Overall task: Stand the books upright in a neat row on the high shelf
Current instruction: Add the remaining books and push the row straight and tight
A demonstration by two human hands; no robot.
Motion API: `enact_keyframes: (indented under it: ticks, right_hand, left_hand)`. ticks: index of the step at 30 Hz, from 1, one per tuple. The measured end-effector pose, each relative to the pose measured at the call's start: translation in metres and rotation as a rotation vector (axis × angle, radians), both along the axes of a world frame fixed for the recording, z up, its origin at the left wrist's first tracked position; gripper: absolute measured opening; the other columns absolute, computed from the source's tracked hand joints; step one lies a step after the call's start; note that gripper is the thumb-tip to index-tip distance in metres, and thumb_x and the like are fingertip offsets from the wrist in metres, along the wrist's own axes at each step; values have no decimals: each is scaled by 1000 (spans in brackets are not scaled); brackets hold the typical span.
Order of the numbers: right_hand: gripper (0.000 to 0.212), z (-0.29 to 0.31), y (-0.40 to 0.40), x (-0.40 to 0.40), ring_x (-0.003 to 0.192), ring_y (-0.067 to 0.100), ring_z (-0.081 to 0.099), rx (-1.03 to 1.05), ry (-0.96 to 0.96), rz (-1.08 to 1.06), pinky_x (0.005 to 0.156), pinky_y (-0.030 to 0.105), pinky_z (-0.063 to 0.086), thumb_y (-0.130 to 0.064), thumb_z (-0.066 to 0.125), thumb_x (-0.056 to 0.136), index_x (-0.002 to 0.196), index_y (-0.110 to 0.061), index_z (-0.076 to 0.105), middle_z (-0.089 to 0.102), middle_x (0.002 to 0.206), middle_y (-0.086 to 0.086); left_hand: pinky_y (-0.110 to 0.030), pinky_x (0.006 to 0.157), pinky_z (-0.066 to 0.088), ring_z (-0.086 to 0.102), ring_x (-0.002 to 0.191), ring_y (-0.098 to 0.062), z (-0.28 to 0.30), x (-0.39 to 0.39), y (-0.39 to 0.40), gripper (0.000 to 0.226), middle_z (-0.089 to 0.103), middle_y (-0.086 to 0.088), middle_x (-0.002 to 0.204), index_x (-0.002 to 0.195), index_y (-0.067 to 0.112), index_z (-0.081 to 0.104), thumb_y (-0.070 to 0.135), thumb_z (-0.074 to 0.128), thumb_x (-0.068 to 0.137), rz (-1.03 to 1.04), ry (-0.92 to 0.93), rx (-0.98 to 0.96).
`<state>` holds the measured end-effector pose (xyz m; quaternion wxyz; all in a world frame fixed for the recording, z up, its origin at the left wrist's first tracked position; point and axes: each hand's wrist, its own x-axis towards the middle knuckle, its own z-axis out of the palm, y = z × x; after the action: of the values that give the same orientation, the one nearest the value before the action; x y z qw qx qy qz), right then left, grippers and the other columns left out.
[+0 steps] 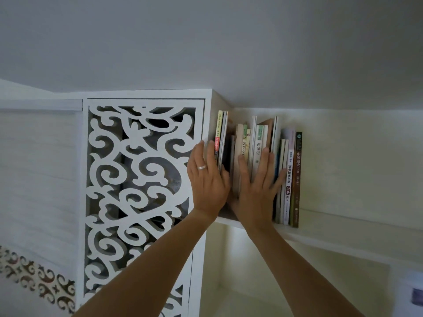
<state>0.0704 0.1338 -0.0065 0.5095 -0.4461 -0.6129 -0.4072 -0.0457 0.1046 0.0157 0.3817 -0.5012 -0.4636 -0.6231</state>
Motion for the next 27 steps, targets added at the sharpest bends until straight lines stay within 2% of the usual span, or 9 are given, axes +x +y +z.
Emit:
enact_keyframes:
  ticks: [4,10,15,18,20,23,25,27]
  right_hand:
    - [107,0,-2,4,155,43,1,-51,-31,-8,118,70,12,-68,69,76,161,-22,25,3,167,27]
    - [78,2,-8,5,155,40,12,2,33,104,118,65,19,-64,53,92,156,-21,41,15,166,25]
    - [84,4,-7,32,154,43,13,-9,-14,82,115,60,30,-53,63,88,158,-16,35,6,166,27]
    - [86,4,-5,47,152,43,20,13,-30,51,110,57,33,-61,63,88,156,-15,39,9,166,27]
    - [85,4,-9,52,152,43,21,60,-10,30,113,58,28,-66,57,90,155,-13,42,17,164,28]
    - [89,5,-15,58,154,44,14,34,155,50,119,64,20,-68,53,92,157,-9,37,14,164,29]
    - [96,3,-15,61,151,46,20,-112,279,178,111,66,36,-68,57,90,160,-11,25,8,165,27]
    - [102,1,-17,62,139,44,39,-223,312,320,94,60,54,-67,62,85,160,-16,16,16,161,23]
  left_hand:
    - [-54,120,29,37,145,-43,2,-17,10,60,41,-27,153,147,-3,46,13,60,91,93,34,-24]
    - [-59,124,22,22,155,-39,-6,-6,13,60,27,-26,163,152,-4,39,22,52,99,97,182,2]
    - [-60,123,21,19,156,-37,-4,-16,26,64,25,-23,165,155,-3,33,16,54,98,168,146,0]
    - [-59,125,18,18,156,-37,-7,-19,34,65,22,-23,166,157,-2,31,17,52,99,258,161,6]
    - [-59,126,17,20,155,-40,-9,-19,37,63,21,-24,165,158,2,27,21,49,103,330,273,47]
    - [-51,127,19,24,152,-39,-18,-16,44,71,24,-23,163,160,0,15,28,50,105,517,661,-20]
    - [-48,125,28,37,147,-38,-19,-15,43,67,38,-23,157,156,-2,29,29,55,103,496,677,-49]
    - [-46,118,41,53,133,-36,-20,-12,41,55,53,-22,144,147,0,47,32,58,103,384,589,-37]
